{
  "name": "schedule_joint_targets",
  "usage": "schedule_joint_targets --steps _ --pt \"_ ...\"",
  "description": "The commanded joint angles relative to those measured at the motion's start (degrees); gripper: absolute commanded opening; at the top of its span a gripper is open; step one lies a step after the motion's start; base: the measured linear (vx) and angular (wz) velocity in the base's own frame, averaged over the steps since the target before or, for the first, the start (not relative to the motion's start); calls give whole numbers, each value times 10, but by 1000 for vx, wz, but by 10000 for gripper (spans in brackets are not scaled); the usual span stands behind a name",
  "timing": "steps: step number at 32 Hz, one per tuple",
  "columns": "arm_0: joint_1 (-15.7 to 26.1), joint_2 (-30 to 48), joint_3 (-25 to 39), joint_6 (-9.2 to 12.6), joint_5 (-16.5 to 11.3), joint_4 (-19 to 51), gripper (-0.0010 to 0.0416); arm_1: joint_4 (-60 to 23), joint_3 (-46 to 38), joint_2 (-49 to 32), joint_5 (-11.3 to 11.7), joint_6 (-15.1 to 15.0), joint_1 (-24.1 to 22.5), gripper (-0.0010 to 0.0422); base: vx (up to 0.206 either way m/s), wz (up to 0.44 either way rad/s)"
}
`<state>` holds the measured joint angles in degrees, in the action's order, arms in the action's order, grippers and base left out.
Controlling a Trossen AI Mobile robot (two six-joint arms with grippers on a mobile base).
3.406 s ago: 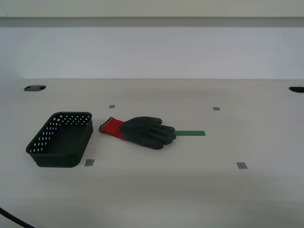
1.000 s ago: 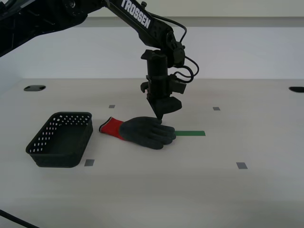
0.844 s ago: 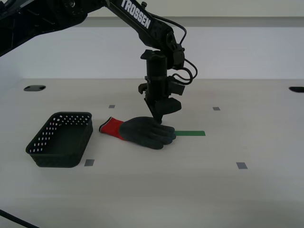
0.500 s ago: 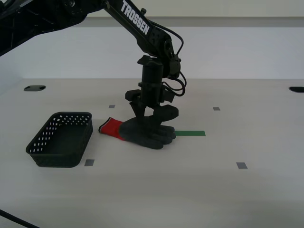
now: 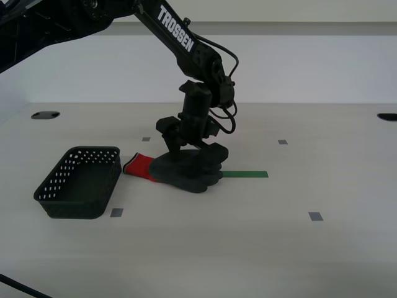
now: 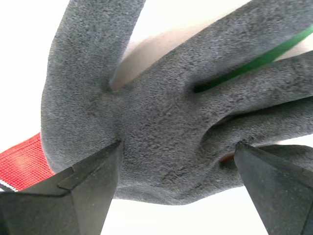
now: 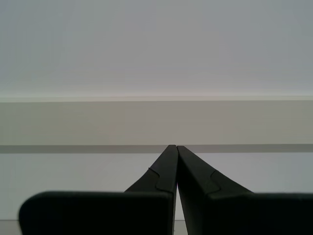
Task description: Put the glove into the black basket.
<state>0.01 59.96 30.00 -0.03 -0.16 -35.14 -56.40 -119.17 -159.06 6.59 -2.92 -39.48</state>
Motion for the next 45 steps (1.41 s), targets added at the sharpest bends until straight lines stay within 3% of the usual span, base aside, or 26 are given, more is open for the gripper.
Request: schedule_joint_targets --steps 1,7,13,21,25,29,31,38,45 --pt "0 0 0 0 0 -2 1 9 12 0 5 2 0 289 0 0" --pt "0 0 0 0 0 -2 1 13 20 0 5 8 0 198 0 0" --pt "0 0 0 0 0 -2 1 12 20 0 4 8 0 -9 0 0" --pt "0 0 0 0 0 -2 1 5 20 0 0 6 0 -1 0 0" --pt "0 0 0 0 0 -2 0 -12 15 5 -47 6 -1 -1 0 0" --pt "0 0 0 0 0 -2 1 -22 15 31 -52 -3 -9 -1 0 0" --pt "0 0 0 0 0 -2 1 -22 15 51 -68 -9 -15 -1 0 0" --pt "0 0 0 0 0 10 0 -18 15 169 -146 -11 -45 -1 0 0" --pt "0 0 0 0 0 12 1 -72 15 231 -152 -7 -66 -1 0 0"
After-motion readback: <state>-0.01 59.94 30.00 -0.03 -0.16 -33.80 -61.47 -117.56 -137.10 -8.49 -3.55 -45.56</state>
